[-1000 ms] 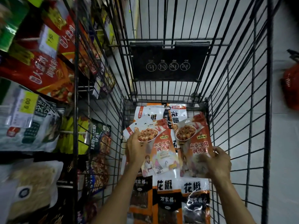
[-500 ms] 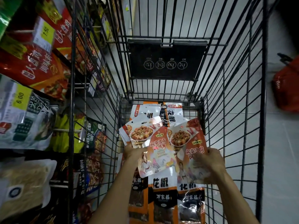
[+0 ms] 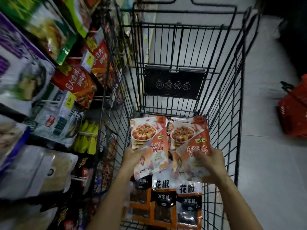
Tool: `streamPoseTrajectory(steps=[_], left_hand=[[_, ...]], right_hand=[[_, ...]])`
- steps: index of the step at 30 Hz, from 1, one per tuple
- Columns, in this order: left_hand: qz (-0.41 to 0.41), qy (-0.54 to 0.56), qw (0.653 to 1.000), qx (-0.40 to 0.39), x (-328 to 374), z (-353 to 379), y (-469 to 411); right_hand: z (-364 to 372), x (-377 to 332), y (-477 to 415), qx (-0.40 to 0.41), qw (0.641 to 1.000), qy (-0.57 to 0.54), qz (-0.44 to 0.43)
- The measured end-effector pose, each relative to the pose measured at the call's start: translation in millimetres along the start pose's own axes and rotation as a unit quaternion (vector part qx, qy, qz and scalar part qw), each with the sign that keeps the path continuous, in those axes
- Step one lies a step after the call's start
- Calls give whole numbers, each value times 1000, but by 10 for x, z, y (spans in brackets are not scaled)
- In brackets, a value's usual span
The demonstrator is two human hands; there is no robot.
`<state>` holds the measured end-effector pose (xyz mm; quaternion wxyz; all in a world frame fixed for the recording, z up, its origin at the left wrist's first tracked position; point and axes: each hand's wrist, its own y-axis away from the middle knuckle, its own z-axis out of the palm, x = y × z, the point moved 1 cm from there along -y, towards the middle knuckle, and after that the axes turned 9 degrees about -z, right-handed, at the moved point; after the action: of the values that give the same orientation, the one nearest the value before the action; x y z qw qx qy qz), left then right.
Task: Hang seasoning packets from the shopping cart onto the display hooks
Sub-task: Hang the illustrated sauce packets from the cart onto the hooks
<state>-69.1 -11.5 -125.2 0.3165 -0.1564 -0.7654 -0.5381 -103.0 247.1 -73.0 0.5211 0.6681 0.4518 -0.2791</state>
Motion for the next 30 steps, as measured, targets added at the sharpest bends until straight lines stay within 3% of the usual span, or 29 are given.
streamPoseTrajectory(steps=[8, 17, 25, 30], left_hand=[[125, 102, 983, 87, 448, -663, 1422], [235, 211, 918, 238, 258, -1346, 3469], [283, 246, 838, 397, -272, -2055, 5471], [303, 289, 755, 505, -836, -2470, 6596]], right_hand=[[-267, -858, 669, -90, 985, -85, -121], [-360, -1681, 1730, -243, 936, -130, -218], [37, -2377, 3132, -407, 848, -146, -306], [388, -2626, 4213, -516, 770, -153, -343]])
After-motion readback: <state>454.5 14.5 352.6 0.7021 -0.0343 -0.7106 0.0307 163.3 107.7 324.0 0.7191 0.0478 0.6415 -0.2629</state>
